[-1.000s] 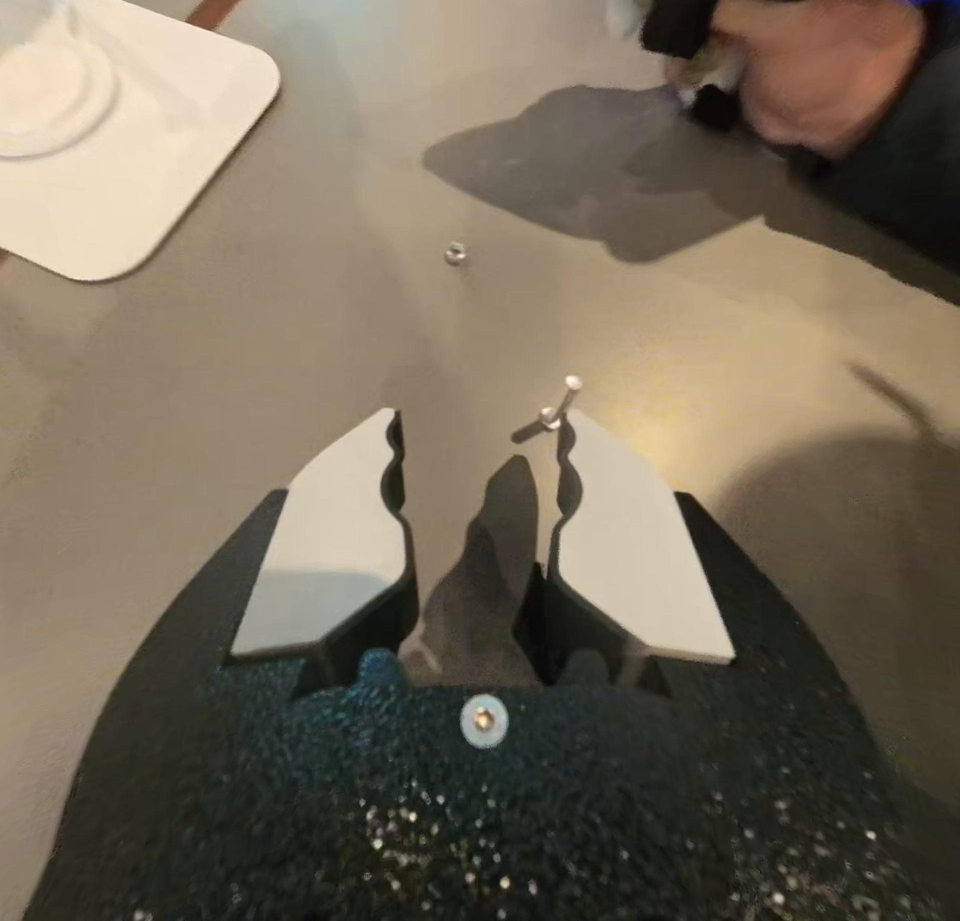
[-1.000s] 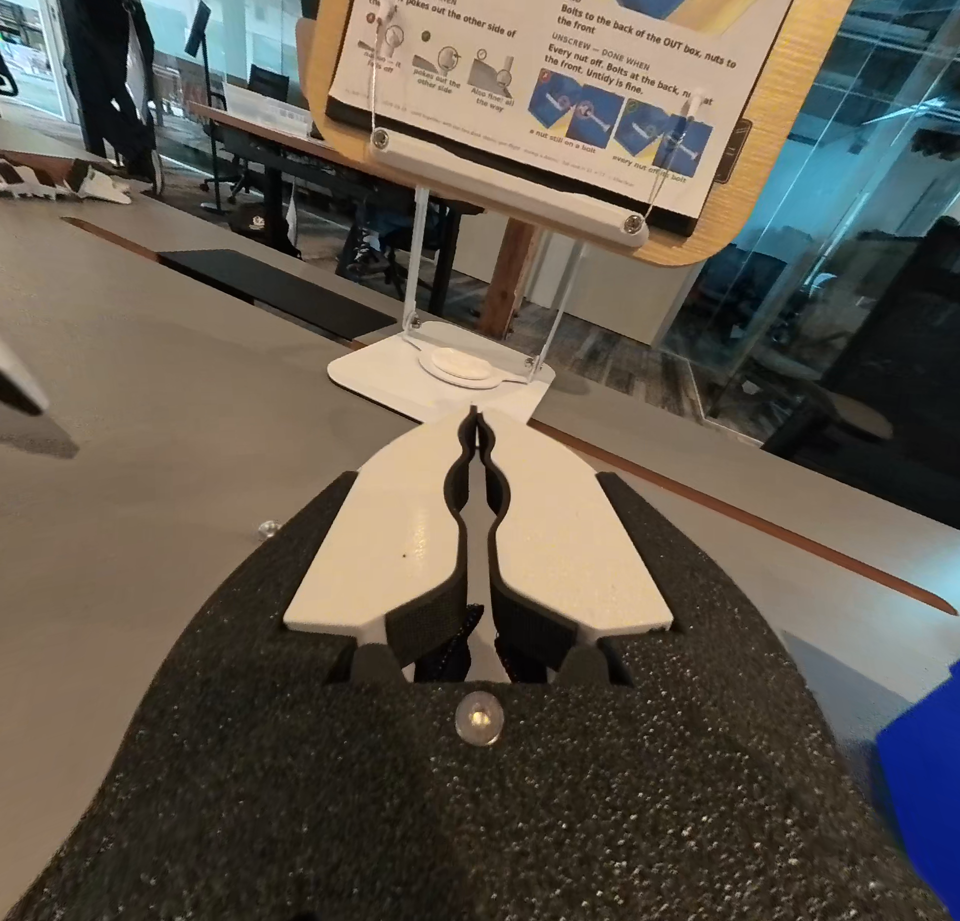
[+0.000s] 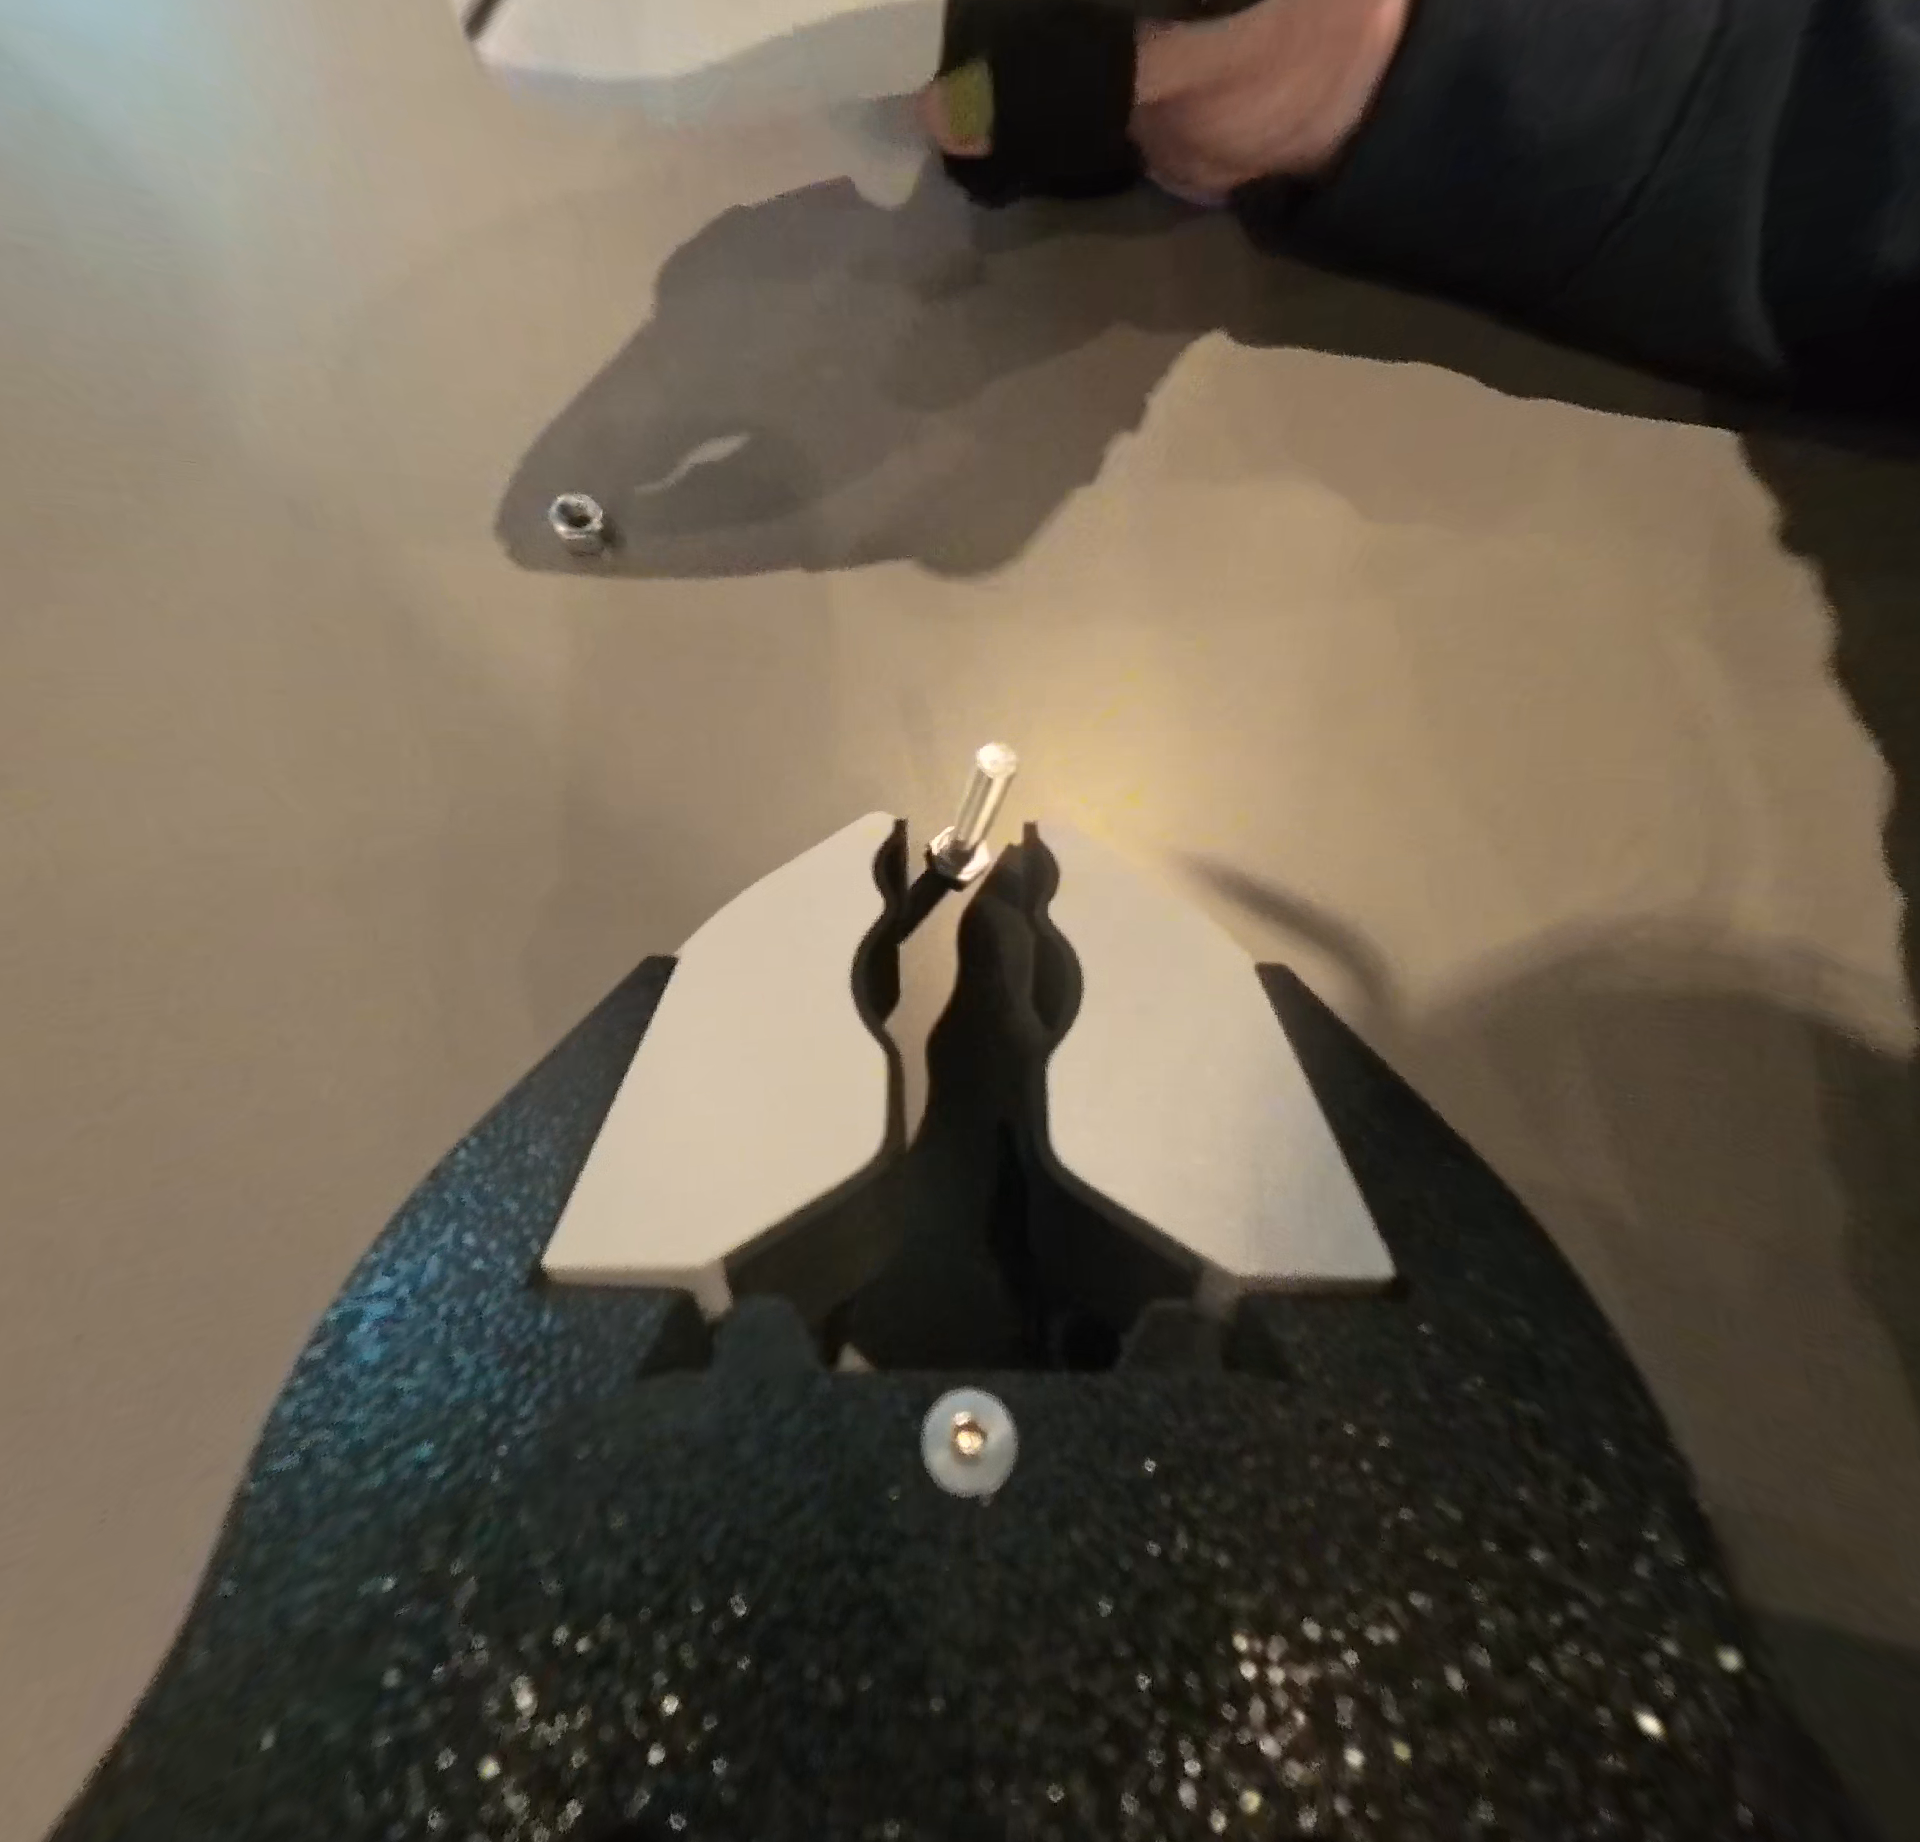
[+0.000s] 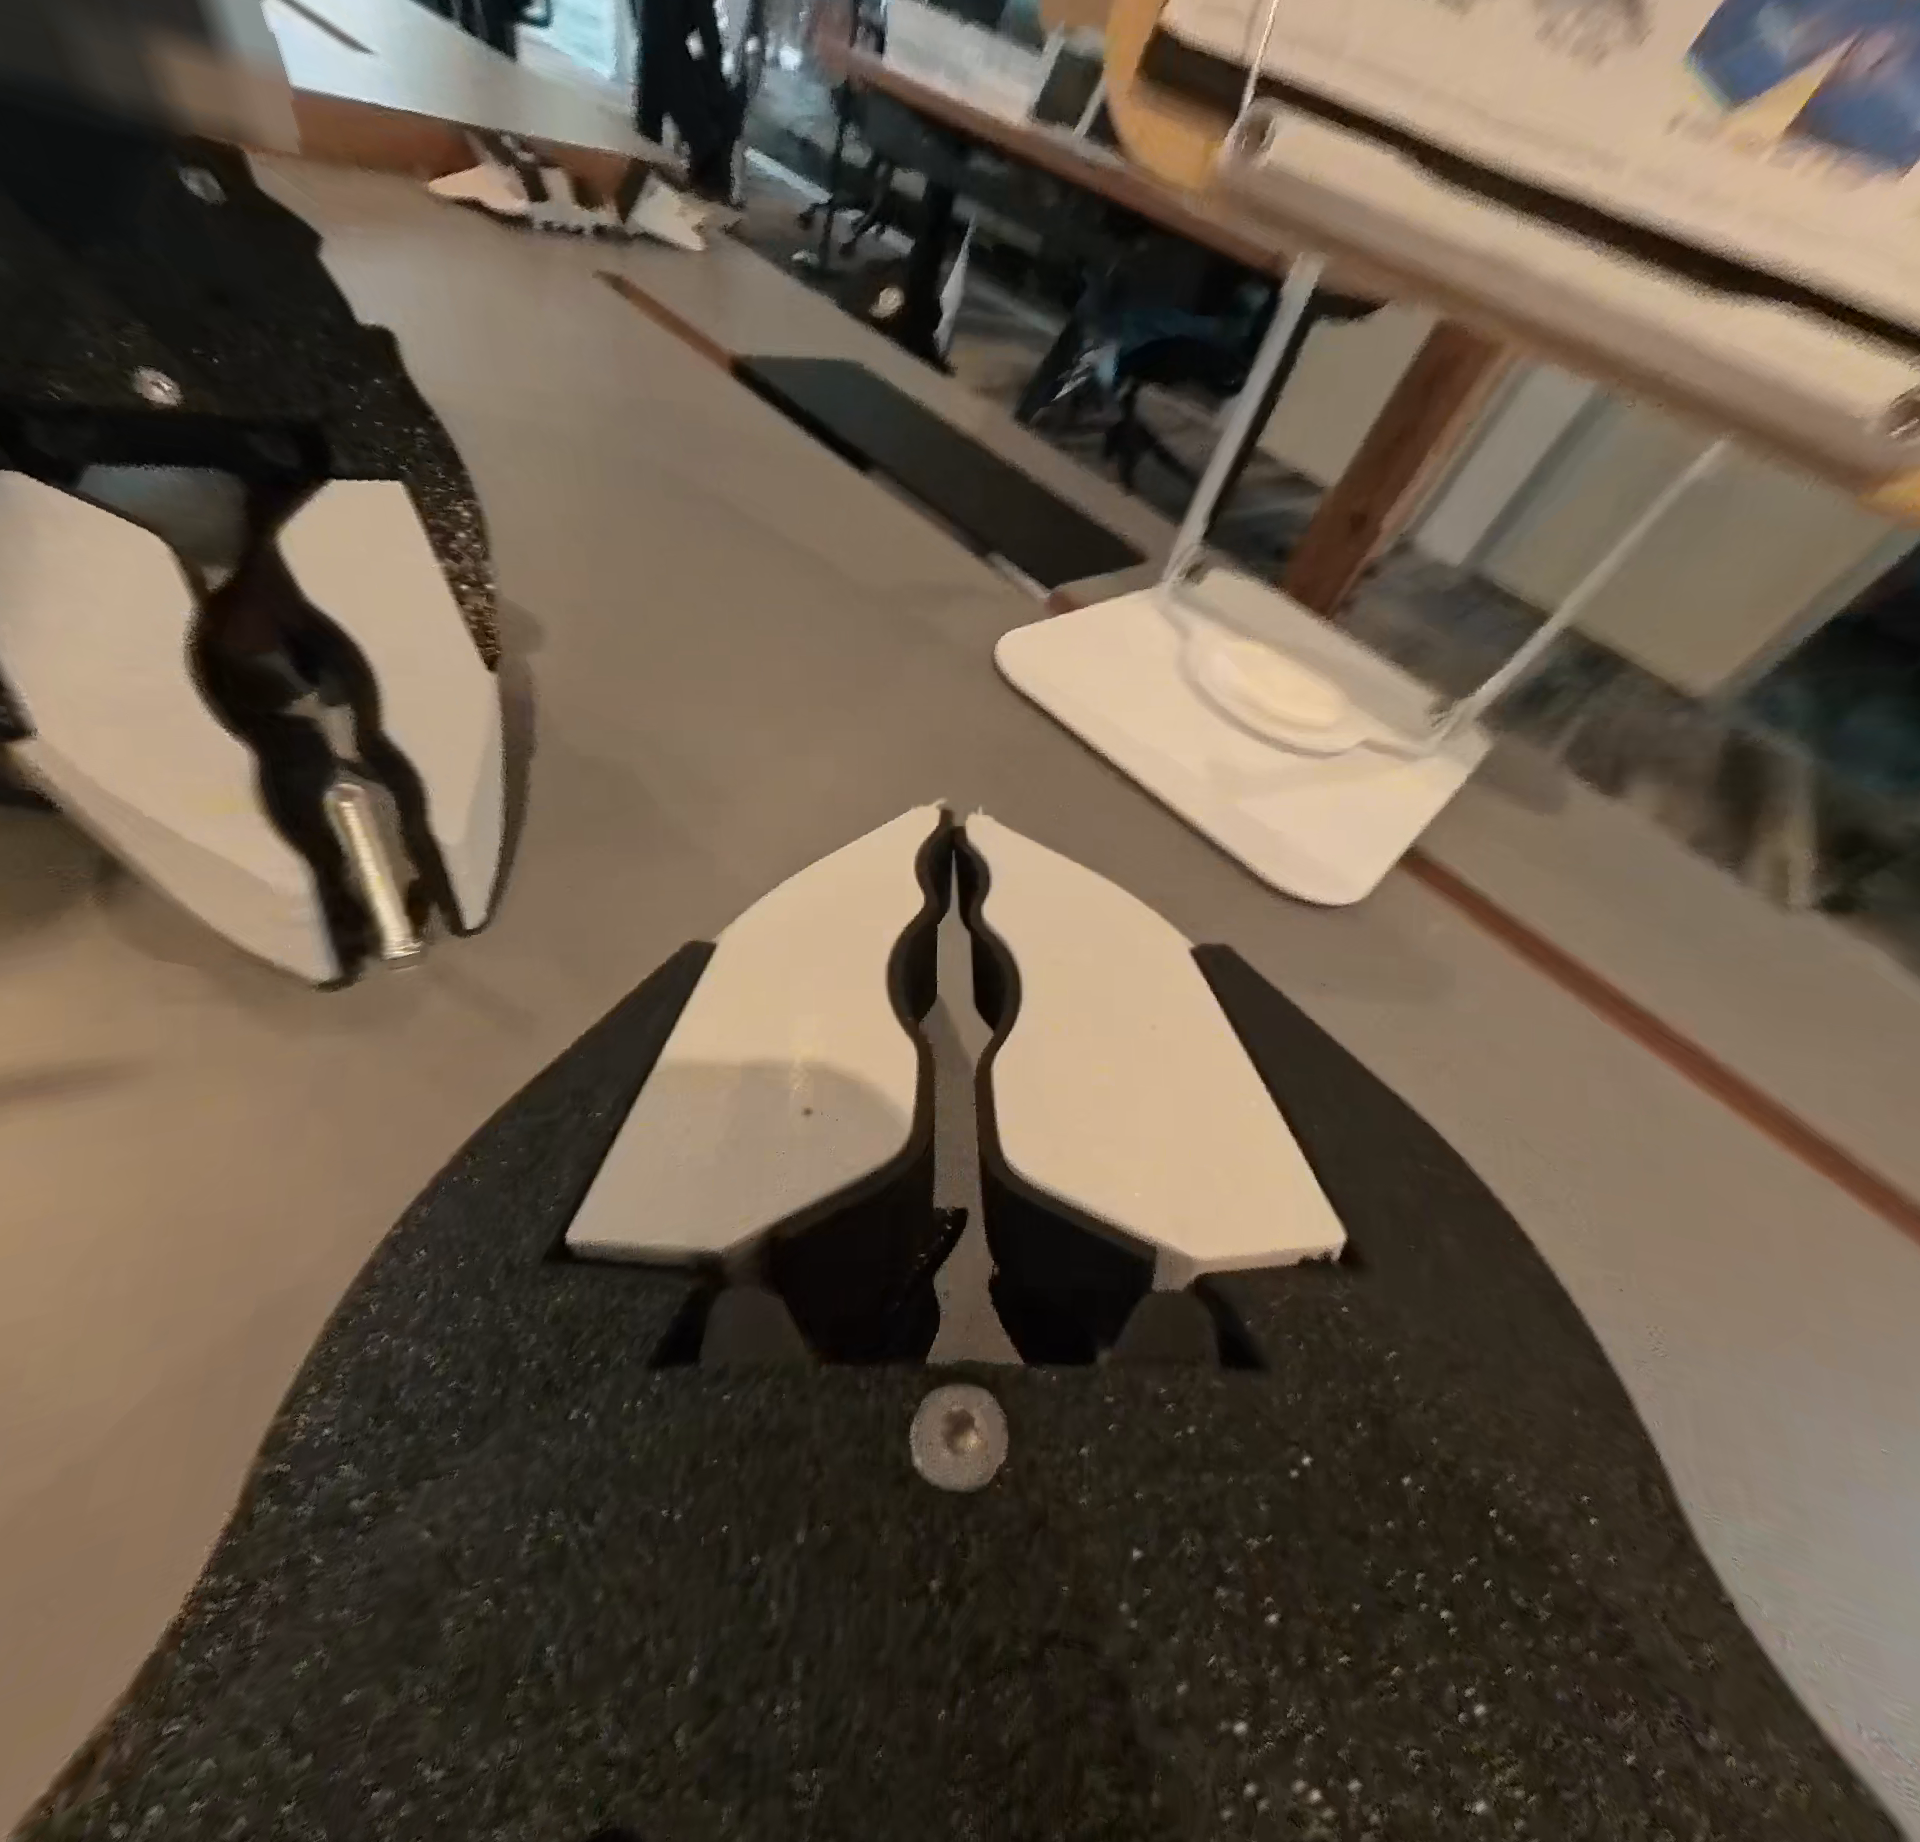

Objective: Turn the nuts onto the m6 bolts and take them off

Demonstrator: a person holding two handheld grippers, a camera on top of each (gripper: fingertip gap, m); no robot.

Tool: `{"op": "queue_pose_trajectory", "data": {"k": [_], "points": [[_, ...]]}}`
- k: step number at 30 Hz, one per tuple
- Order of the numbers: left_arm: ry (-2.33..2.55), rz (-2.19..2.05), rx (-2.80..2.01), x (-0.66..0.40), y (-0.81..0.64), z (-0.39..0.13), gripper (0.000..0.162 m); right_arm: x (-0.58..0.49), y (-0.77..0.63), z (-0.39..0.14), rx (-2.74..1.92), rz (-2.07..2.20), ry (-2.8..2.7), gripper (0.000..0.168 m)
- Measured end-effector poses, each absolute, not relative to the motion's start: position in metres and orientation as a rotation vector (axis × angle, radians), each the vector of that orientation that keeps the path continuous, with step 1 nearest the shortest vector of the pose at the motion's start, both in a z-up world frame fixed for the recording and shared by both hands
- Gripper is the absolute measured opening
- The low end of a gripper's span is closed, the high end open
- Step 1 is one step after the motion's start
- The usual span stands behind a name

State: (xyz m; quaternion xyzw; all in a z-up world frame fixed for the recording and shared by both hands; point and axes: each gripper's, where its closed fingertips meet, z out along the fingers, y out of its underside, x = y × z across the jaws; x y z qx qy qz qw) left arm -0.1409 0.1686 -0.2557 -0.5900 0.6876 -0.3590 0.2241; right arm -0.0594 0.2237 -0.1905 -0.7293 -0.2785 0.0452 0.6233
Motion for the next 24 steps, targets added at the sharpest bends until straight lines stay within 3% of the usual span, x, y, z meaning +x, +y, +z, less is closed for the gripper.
{"op": "queue_pose_trajectory", "data": {"k": [3,5,16,24], "points": [[1.883,-0.981,-1.642,-0.140,0.171,-0.256,0.014,-0.061,0.227,-0.202,-1.797,0.231,-0.608,0.019],[1.903,-0.988,-1.629,-0.140,0.169,-0.256,0.011,-0.066,0.226,-0.213,-1.886,0.312,-0.631,0.023],[1.923,-0.984,-1.609,-0.140,0.166,-0.257,0.009,-0.070,0.232,-0.255,-2.126,0.125,-0.767,0.023],[1.921,-0.960,-1.596,-0.139,0.167,-0.257,0.009,-0.071,0.231,-0.257,-2.153,0.157,-0.750,0.011]]}}
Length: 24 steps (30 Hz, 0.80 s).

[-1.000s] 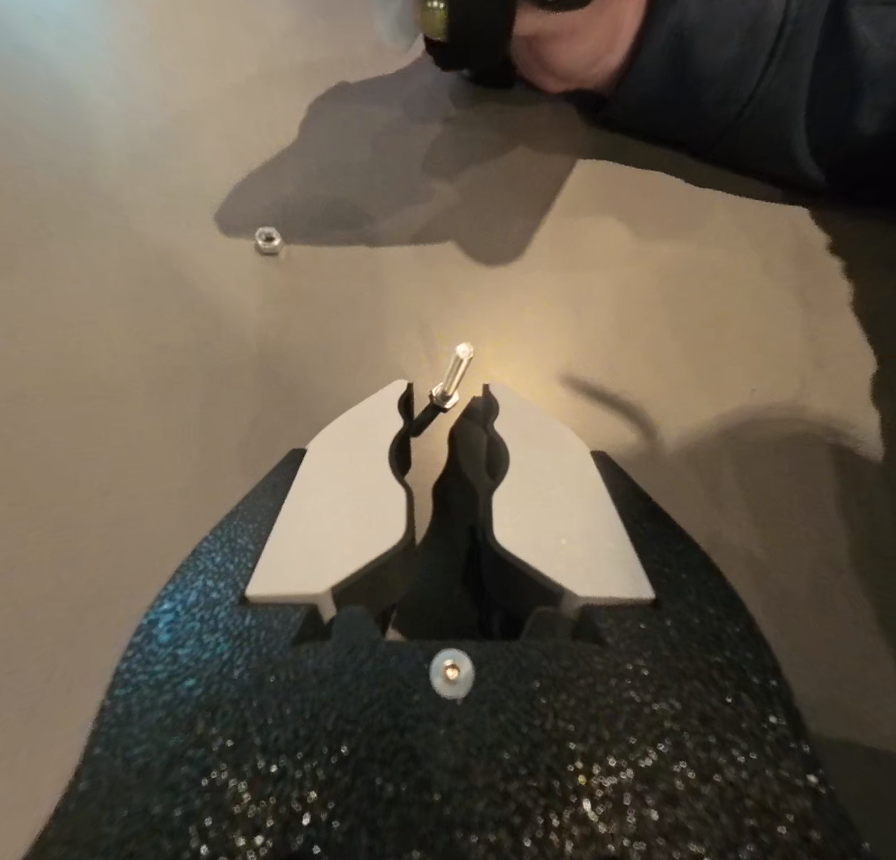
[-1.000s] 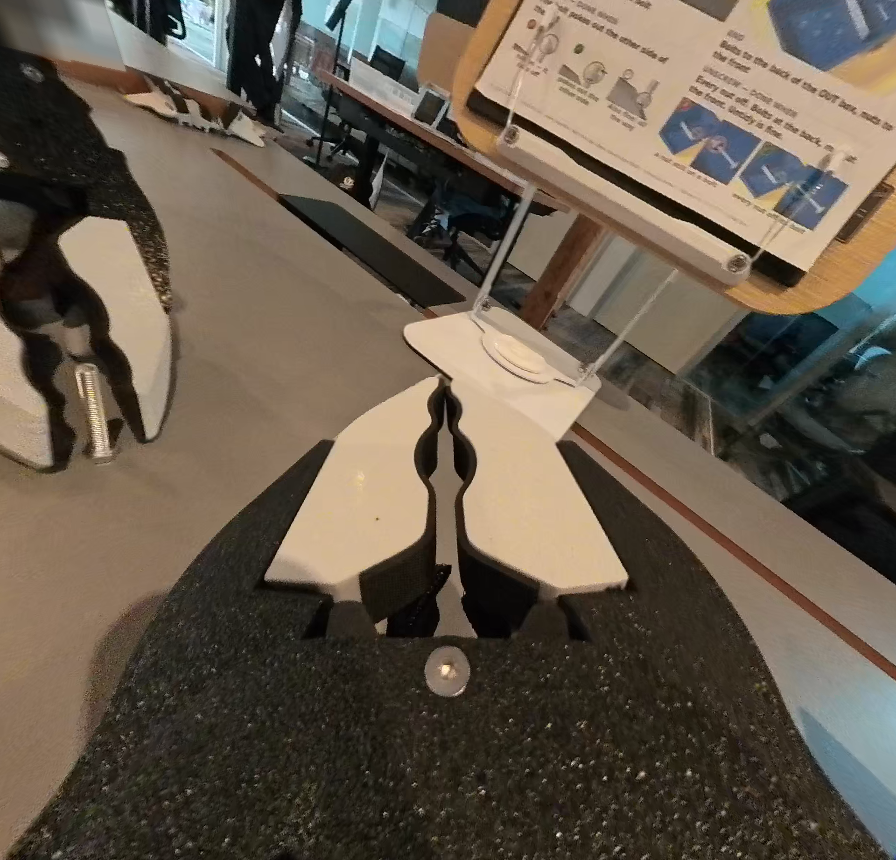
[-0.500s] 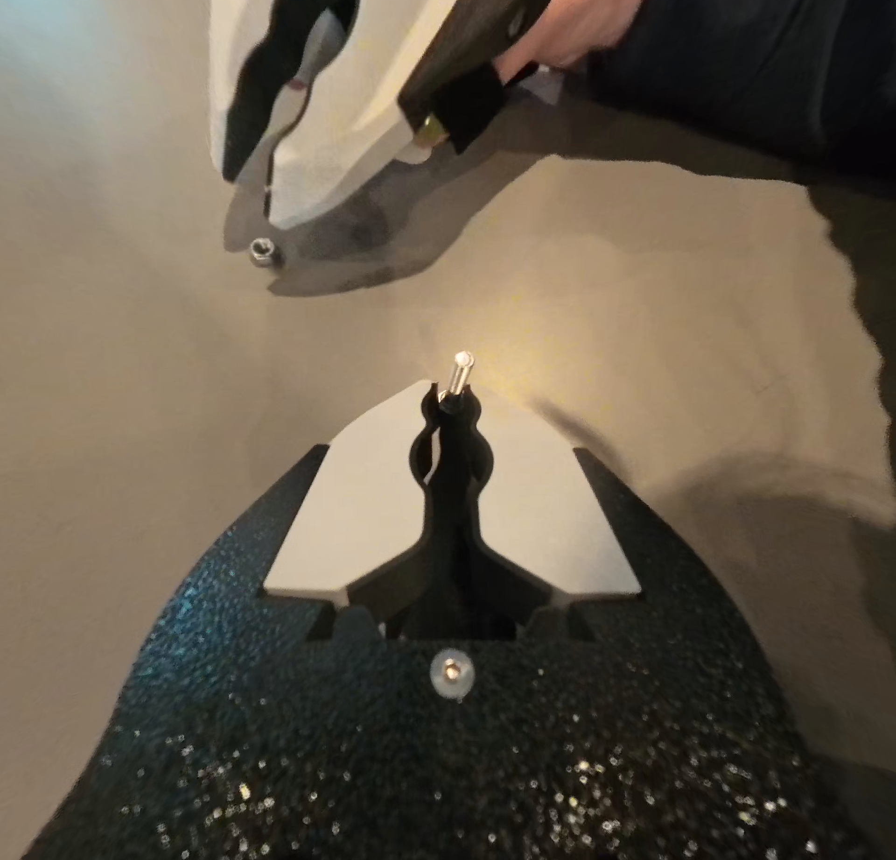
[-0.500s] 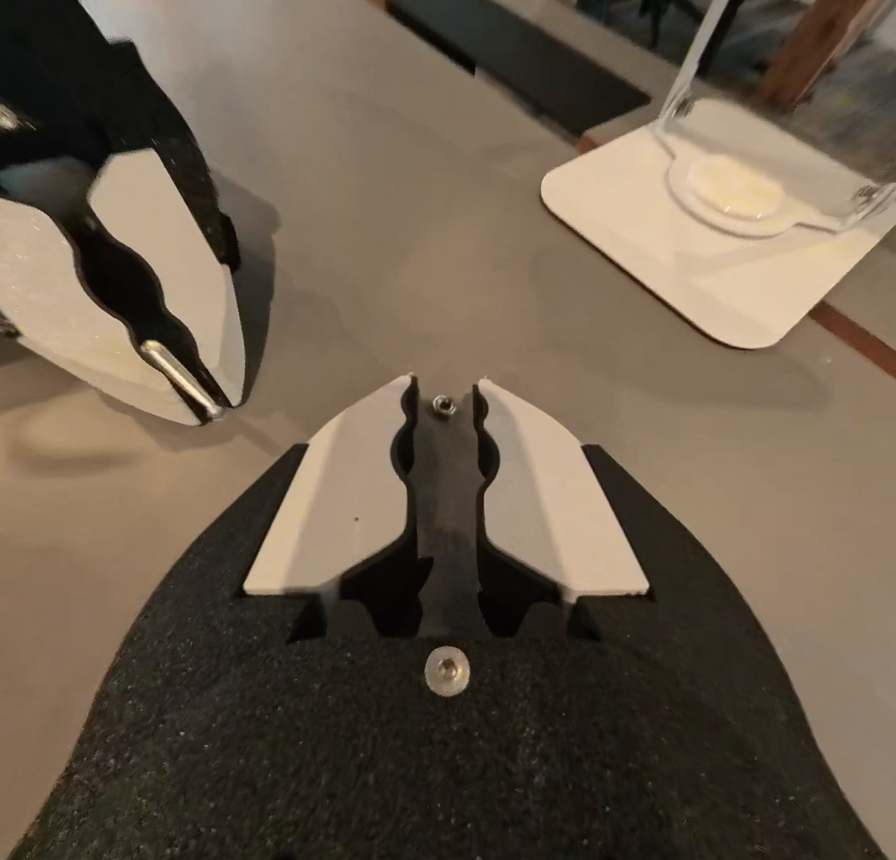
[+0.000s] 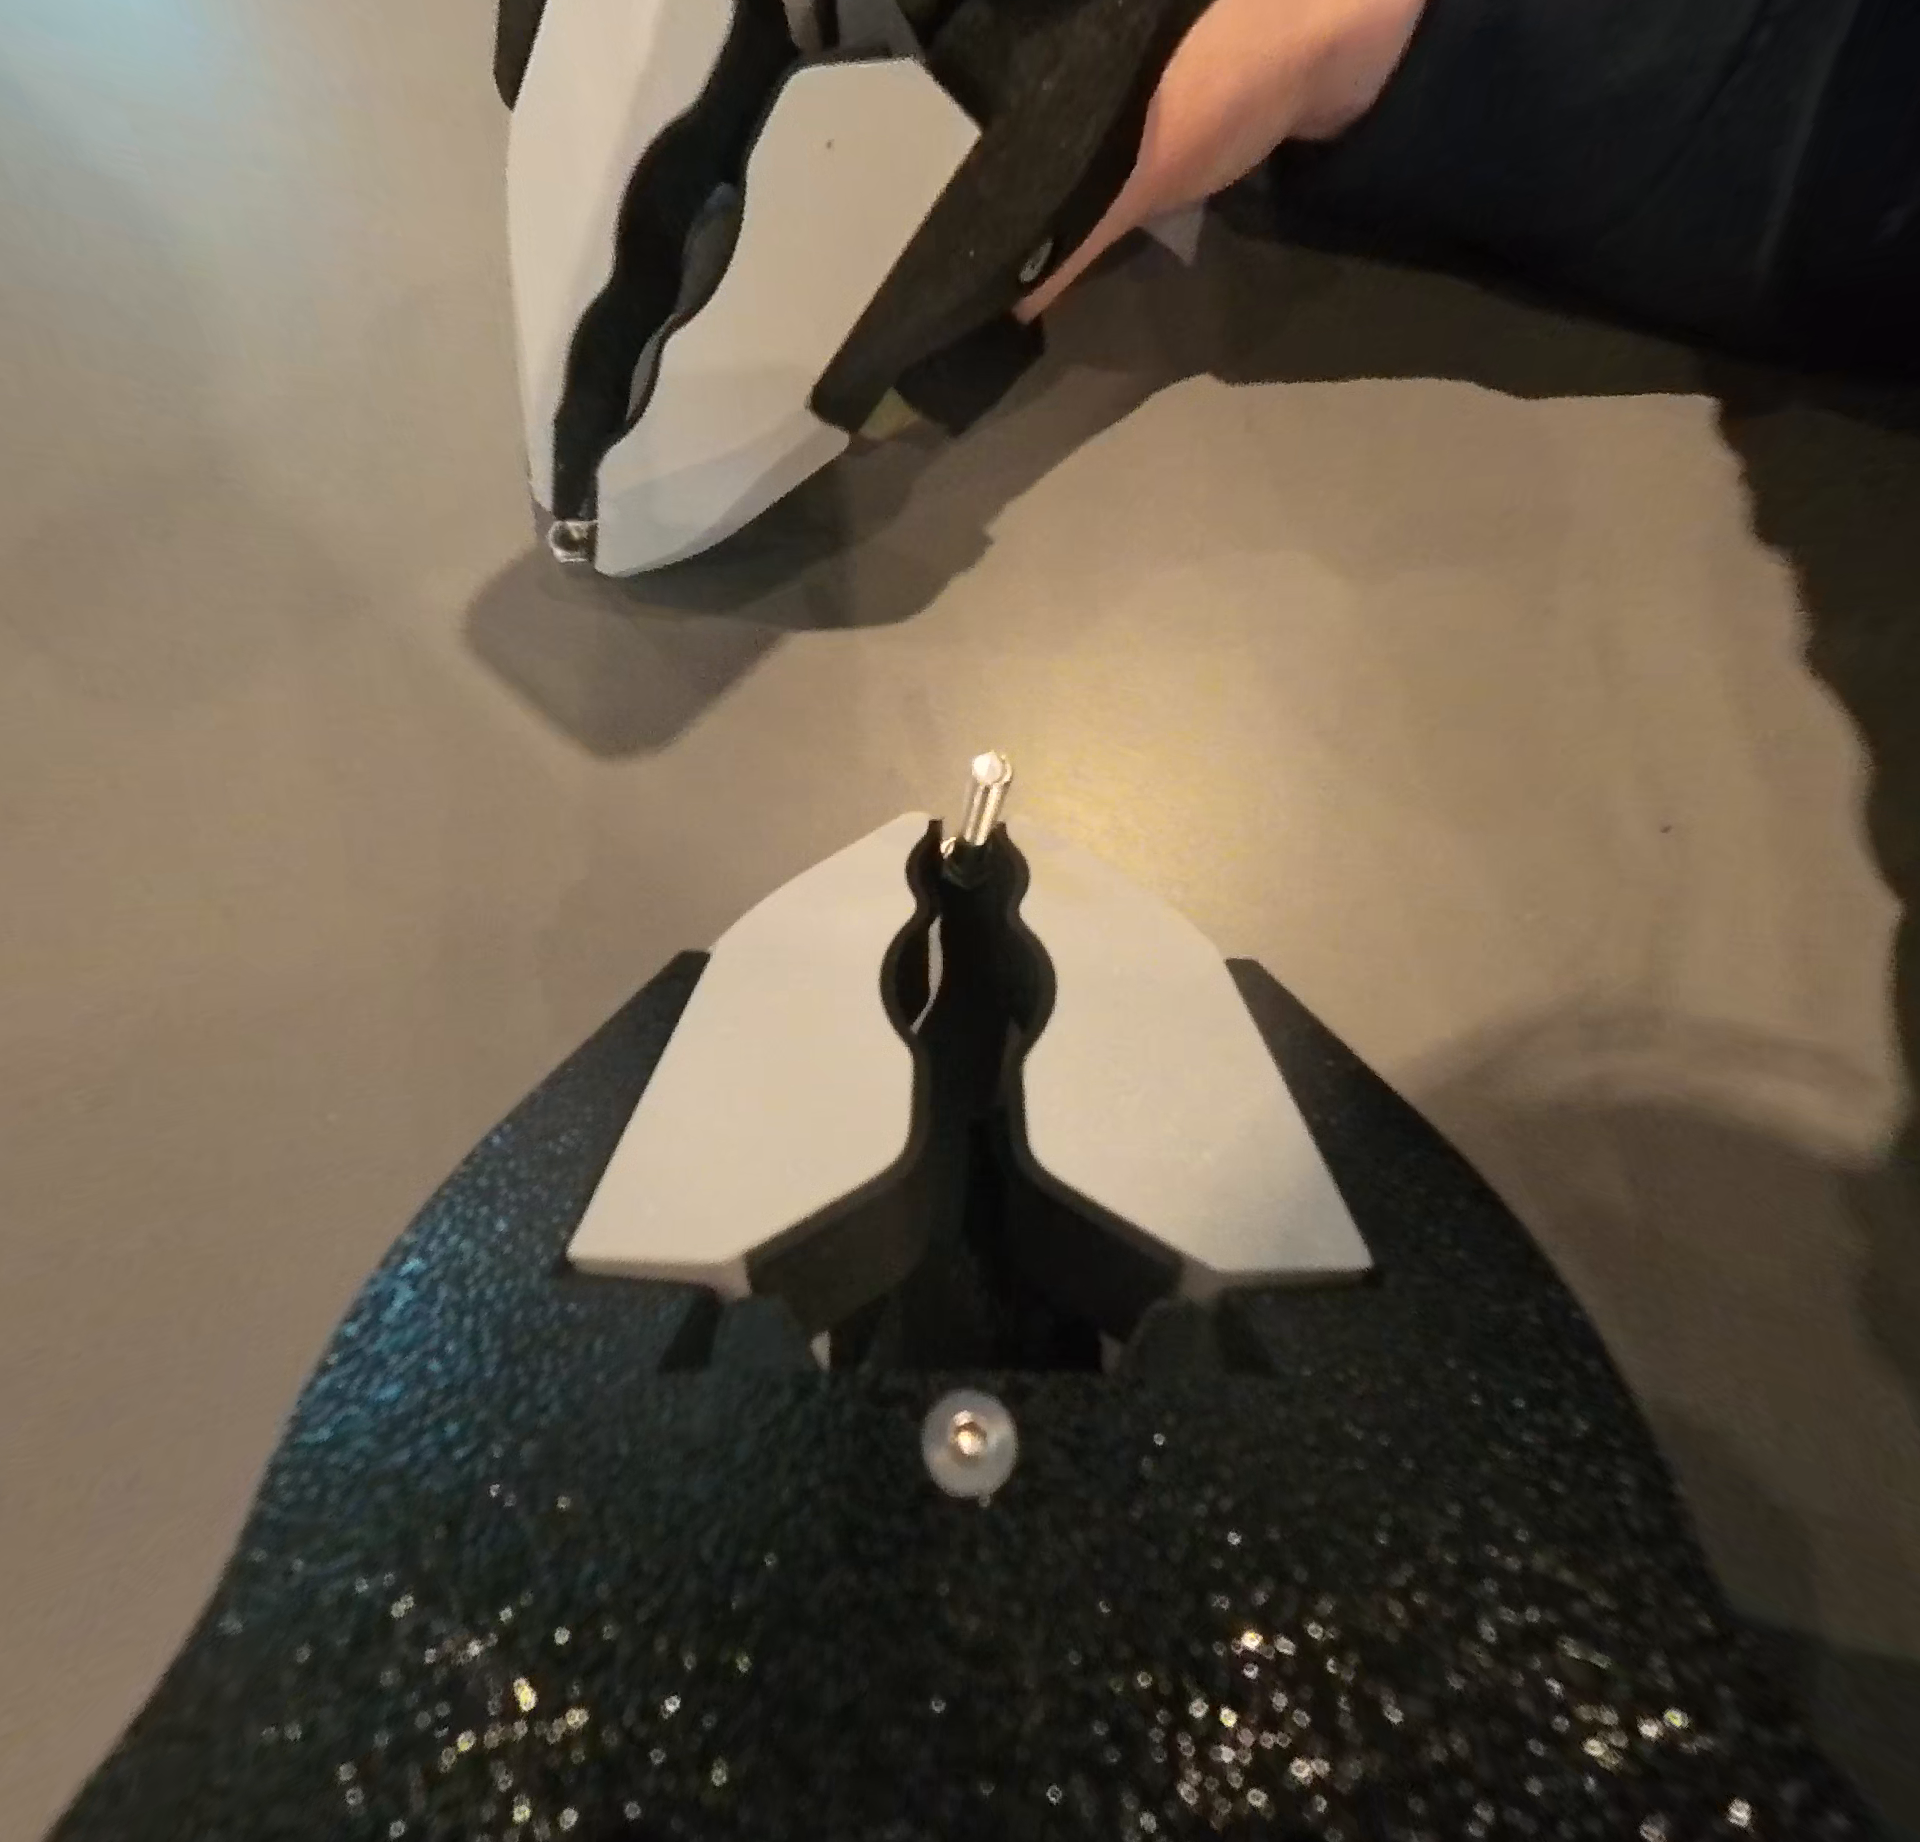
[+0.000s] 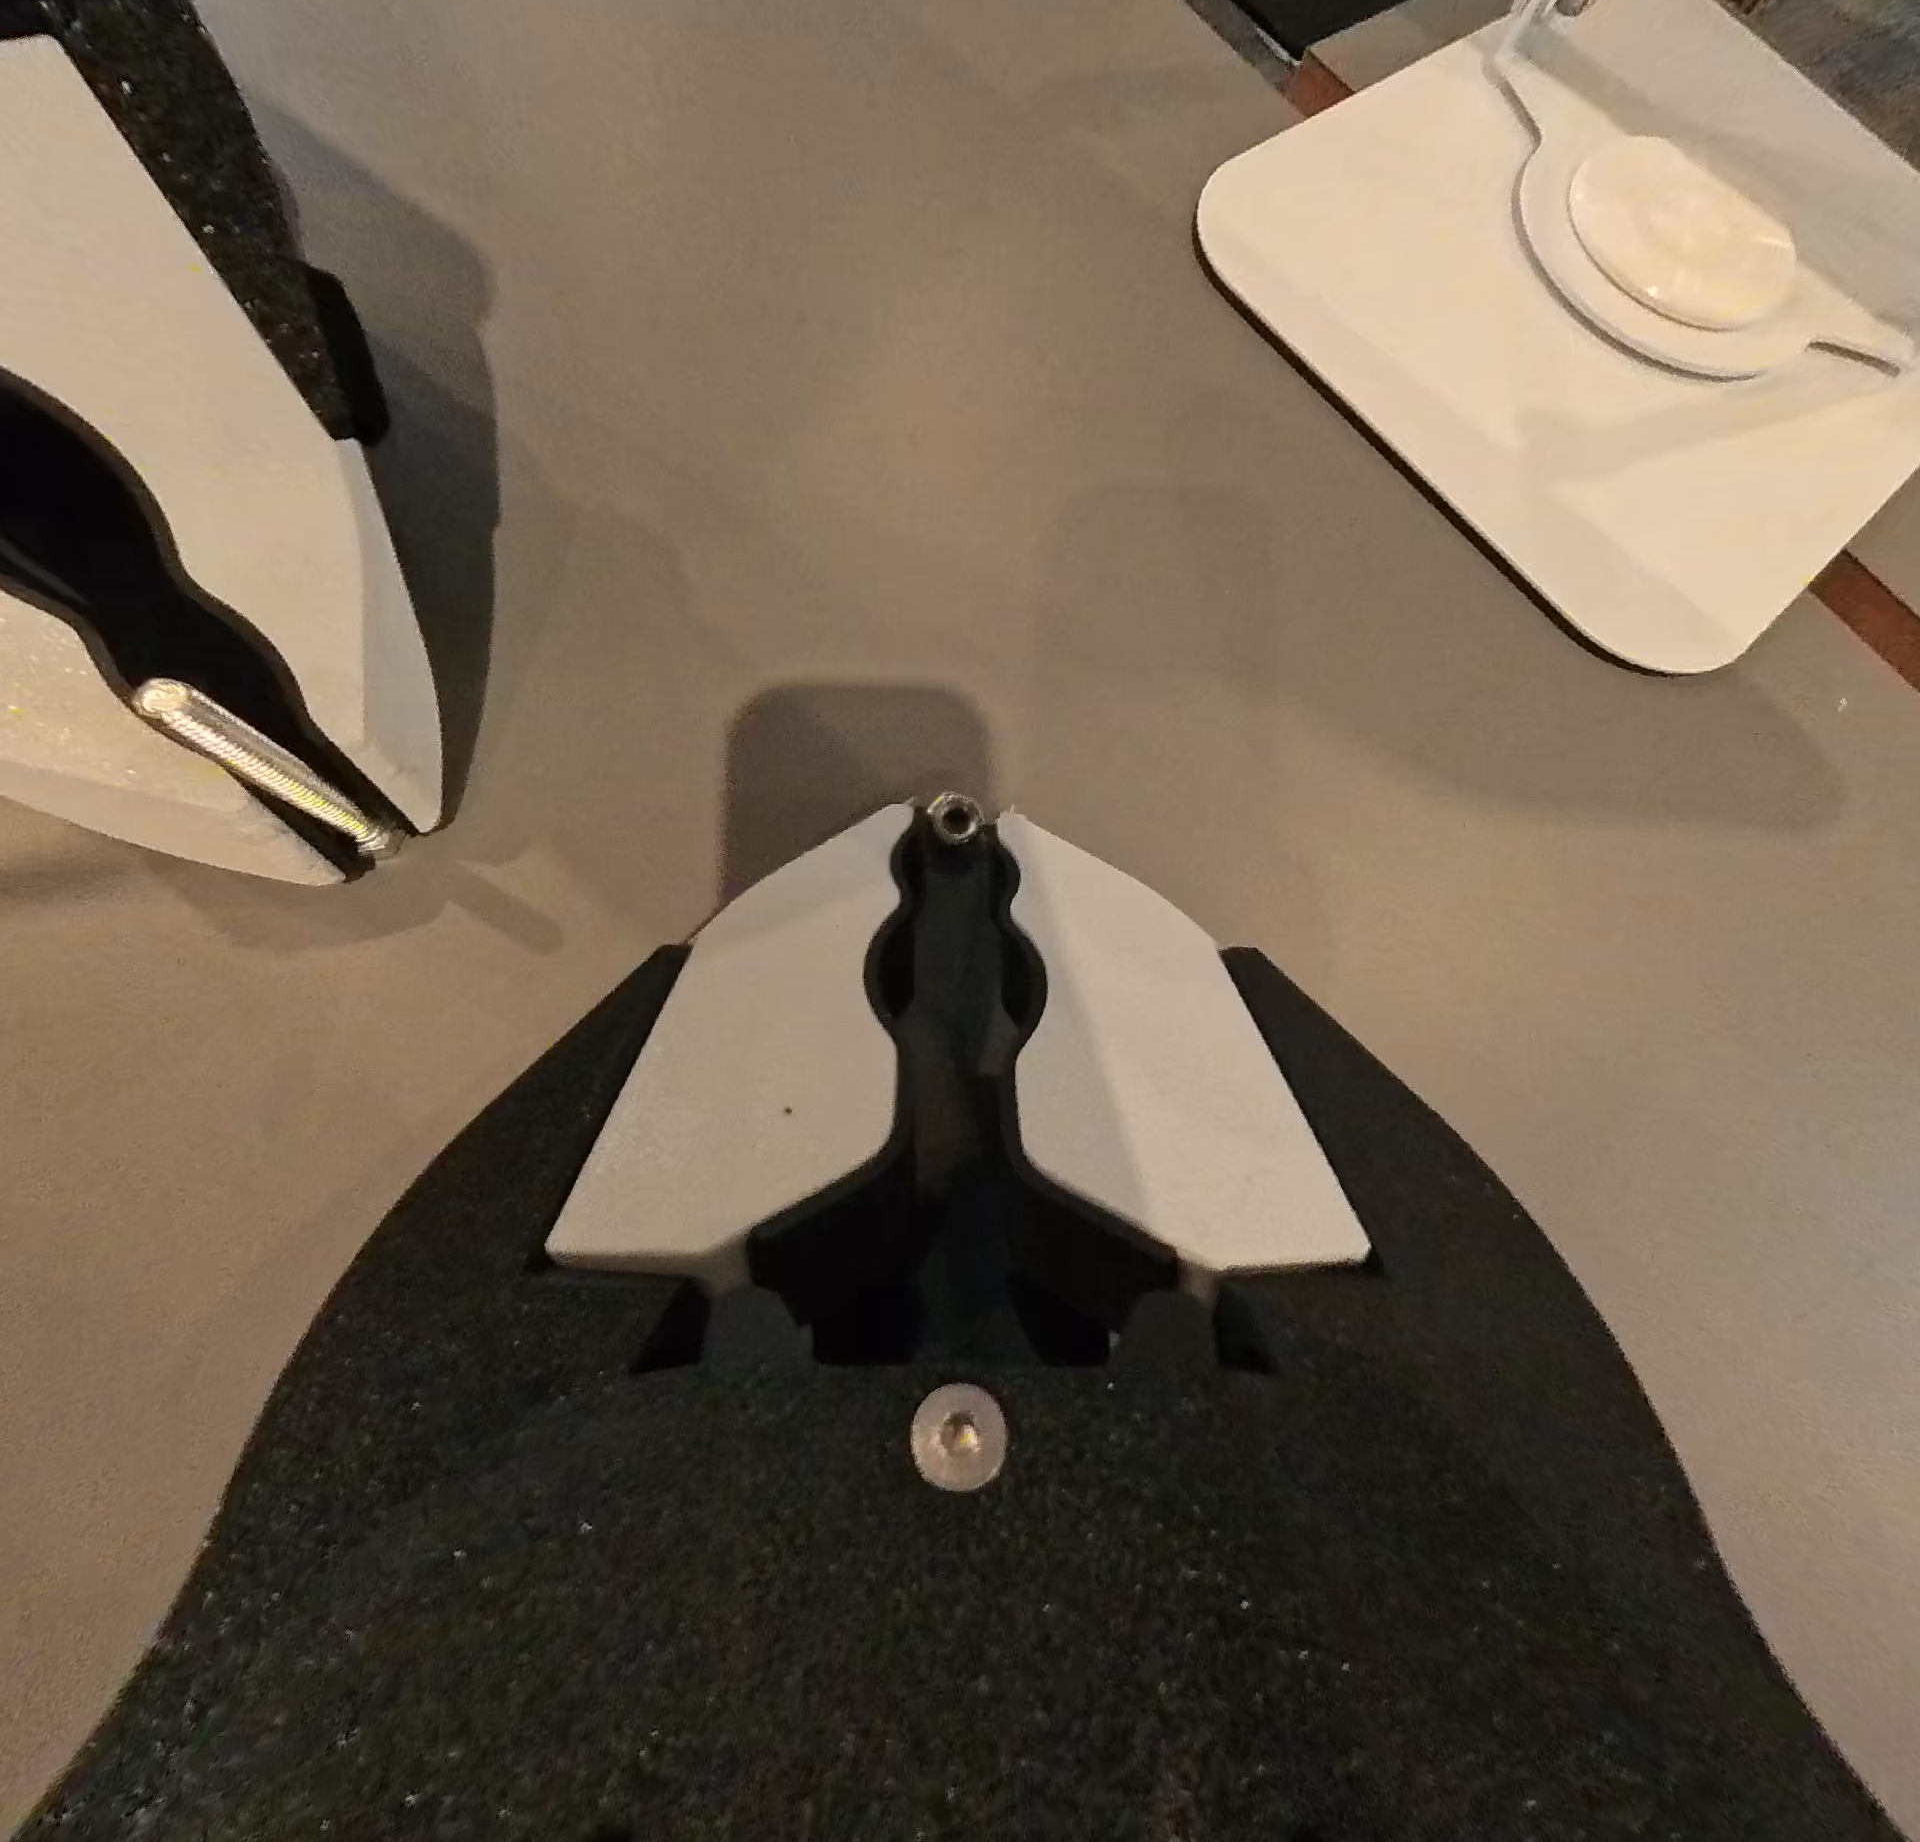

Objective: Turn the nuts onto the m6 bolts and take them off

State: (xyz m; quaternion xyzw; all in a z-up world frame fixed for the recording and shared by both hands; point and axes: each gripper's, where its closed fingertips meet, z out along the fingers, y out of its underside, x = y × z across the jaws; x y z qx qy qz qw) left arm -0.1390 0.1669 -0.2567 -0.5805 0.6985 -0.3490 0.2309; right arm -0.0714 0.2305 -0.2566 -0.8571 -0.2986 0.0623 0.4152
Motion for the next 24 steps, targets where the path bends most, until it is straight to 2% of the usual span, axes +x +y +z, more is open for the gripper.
{"op": "queue_pose_trajectory", "data": {"k": [24], "points": [[1.921,-0.964,-1.599,-0.139,0.167,-0.257,0.009,-0.089,0.216,-0.254,-2.090,0.269,-0.905,0.008]]}}
